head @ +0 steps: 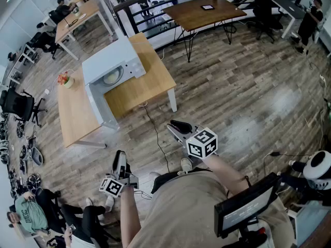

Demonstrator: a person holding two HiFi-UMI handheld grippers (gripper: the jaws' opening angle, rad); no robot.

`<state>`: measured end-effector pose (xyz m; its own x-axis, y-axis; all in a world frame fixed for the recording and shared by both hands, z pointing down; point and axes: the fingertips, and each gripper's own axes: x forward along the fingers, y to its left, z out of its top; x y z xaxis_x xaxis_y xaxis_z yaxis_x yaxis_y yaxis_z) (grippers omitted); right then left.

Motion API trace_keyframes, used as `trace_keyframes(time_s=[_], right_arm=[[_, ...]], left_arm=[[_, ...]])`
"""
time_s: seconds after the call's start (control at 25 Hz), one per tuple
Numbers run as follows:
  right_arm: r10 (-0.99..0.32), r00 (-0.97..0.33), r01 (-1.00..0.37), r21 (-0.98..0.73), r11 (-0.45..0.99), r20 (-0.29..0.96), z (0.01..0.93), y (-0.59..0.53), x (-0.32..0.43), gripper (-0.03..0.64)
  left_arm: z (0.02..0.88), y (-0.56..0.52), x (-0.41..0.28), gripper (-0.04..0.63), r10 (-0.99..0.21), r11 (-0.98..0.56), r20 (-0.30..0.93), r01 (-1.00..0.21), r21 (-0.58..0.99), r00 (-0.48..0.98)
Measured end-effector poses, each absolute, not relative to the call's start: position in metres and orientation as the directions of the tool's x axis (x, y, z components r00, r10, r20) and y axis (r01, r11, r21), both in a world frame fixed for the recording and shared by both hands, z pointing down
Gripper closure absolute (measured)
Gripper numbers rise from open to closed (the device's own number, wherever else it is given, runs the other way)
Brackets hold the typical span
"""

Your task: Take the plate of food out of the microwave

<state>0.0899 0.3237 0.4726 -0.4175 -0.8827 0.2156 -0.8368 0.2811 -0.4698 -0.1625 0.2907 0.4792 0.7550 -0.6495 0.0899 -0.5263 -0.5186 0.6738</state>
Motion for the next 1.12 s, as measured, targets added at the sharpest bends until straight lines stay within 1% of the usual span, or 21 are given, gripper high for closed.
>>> trace_keyframes(time_s=[0.16,0.28,0.48,0.56,0.8,1.12], right_arm=[[-0.861,-0.470,-0.819,-0.460,0.342,0.196,0.471,0.300,0.090,0.528],[-0.854,-0.483,-0.812,-0.465,0.354,0.193,0.470,0.299,0.092,0.528],[-0.844,-0.525,-0.731,-0.568,0.378,0.114,0.464,0.303,0.094,0.526],[-0.841,-0.531,-0.718,-0.580,0.384,0.101,0.463,0.302,0.094,0.526],[-0.830,-0.547,-0.715,-0.575,0.398,0.105,0.463,0.302,0.096,0.526],[-0.824,-0.551,-0.713,-0.587,0.383,0.131,0.476,0.301,0.097,0.526]], left_arm=[[0.482,0.280,-0.160,0.436,-0.684,-0.512,0.069,-0.546,0.663,0.726],[0.481,0.281,-0.154,0.436,-0.683,-0.512,0.068,-0.543,0.666,0.727],[0.482,0.278,-0.143,0.436,-0.661,-0.526,0.070,-0.528,0.667,0.747],[0.482,0.276,-0.141,0.436,-0.657,-0.530,0.072,-0.527,0.664,0.750],[0.482,0.272,-0.135,0.436,-0.655,-0.532,0.072,-0.527,0.663,0.752],[0.488,0.270,-0.139,0.436,-0.669,-0.508,0.079,-0.533,0.677,0.739]])
